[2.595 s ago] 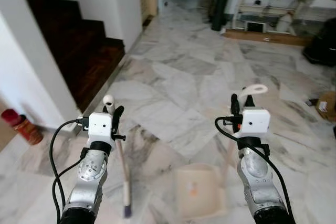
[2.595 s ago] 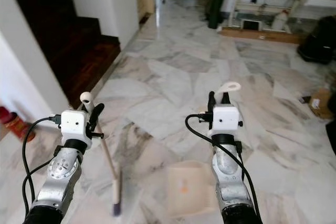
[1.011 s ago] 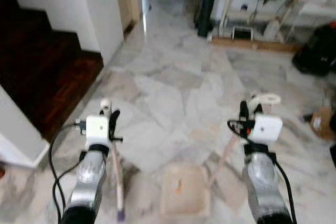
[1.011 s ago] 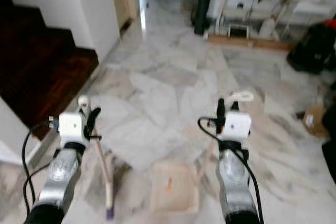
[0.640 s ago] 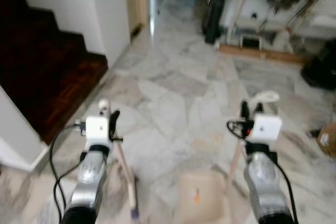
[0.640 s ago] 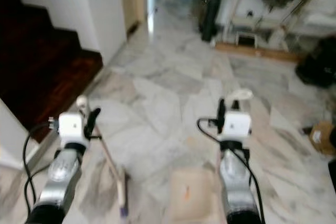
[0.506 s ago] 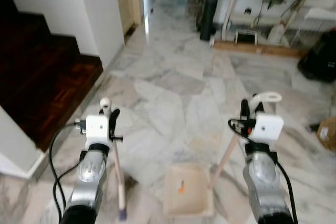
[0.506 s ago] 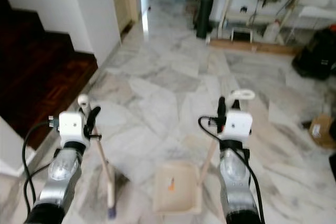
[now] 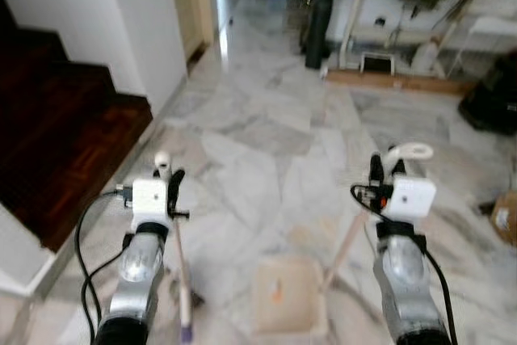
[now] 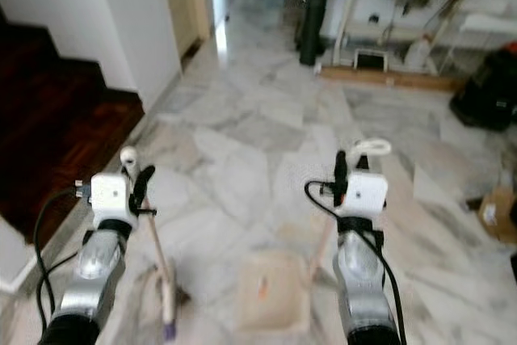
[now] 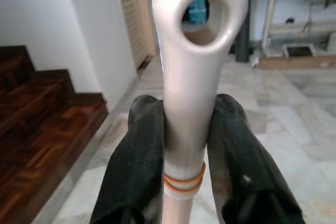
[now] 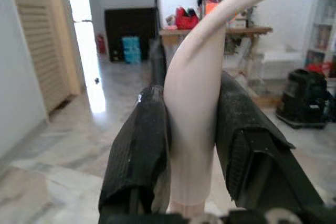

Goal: Sweep floor

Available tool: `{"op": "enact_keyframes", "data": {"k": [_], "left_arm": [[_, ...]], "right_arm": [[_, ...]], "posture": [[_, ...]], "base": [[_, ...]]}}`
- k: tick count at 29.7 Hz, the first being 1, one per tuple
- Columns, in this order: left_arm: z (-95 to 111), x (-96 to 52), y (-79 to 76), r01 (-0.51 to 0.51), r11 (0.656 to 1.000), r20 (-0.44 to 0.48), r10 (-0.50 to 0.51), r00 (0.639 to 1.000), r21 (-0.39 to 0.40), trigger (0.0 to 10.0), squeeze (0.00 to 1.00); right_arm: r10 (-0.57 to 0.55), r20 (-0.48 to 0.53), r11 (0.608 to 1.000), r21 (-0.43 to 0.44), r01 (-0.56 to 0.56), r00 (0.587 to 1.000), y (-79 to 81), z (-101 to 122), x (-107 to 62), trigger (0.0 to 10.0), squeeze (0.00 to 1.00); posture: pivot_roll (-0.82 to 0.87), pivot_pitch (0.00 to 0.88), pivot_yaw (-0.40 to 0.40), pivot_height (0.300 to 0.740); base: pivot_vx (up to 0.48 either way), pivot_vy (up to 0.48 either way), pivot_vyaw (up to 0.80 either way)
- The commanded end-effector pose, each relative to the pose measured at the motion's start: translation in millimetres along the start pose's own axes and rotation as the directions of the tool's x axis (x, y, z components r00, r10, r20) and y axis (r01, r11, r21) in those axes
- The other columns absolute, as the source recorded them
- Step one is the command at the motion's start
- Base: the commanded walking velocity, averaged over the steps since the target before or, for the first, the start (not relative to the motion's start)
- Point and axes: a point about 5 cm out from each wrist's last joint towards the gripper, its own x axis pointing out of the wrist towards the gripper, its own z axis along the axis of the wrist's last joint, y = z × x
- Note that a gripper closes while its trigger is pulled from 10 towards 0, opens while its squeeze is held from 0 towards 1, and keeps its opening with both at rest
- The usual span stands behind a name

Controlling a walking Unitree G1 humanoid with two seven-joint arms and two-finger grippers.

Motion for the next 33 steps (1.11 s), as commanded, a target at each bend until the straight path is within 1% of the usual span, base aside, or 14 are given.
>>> {"op": "enact_keyframes", "data": {"k": [1,10,20,24,29,33], "left_arm": [[11.9,5.1,8.2,-0.019,1.000,0.055,0.018,0.998,0.009,10.0,0.00],[12.8,6.4,7.4,-0.015,1.000,0.060,0.014,0.998,0.011,10.0,0.00],[17.1,11.7,7.4,-0.015,1.000,0.074,0.015,0.997,0.007,10.0,0.00],[14.5,10.0,10.8,-0.017,1.000,0.065,0.016,0.998,0.013,10.0,0.00],[15.9,11.8,12.3,-0.007,1.000,0.066,0.006,0.998,0.019,10.0,0.00],[17.7,14.4,14.5,0.002,1.000,0.068,-0.004,0.998,0.025,10.0,0.00]], "right_arm": [[0.019,0.069,1.000,-0.005,-0.019,0.997,5.6,14.9,8.7,10.0,0.00],[0.027,0.071,1.000,-0.001,-0.027,0.997,7.2,15.5,11.0,10.0,0.00],[0.023,0.077,1.000,-0.008,-0.023,0.997,6.6,17.5,15.4,10.0,0.00],[0.013,0.087,1.000,-0.011,-0.012,0.996,3.4,19.5,15.5,10.0,0.00],[0.000,0.088,1.000,-0.014,0.001,0.996,2.3,19.1,15.3,10.0,0.00],[-0.003,0.084,1.000,-0.011,0.004,0.996,5.3,18.3,15.7,10.0,0.00]], "posture": [[-0.05,0.000,0.006,0.740],[-0.05,0.000,0.008,0.740],[-0.09,0.000,0.006,0.740],[-0.11,0.000,0.015,0.740],[-0.12,0.000,0.035,0.740],[-0.13,0.000,0.056,0.740]], "base": [[0.345,0.000,0.00],[0.347,0.000,0.00],[0.346,0.000,0.00],[0.345,0.000,0.00],[0.347,0.000,0.00],[0.350,0.000,0.00]]}}
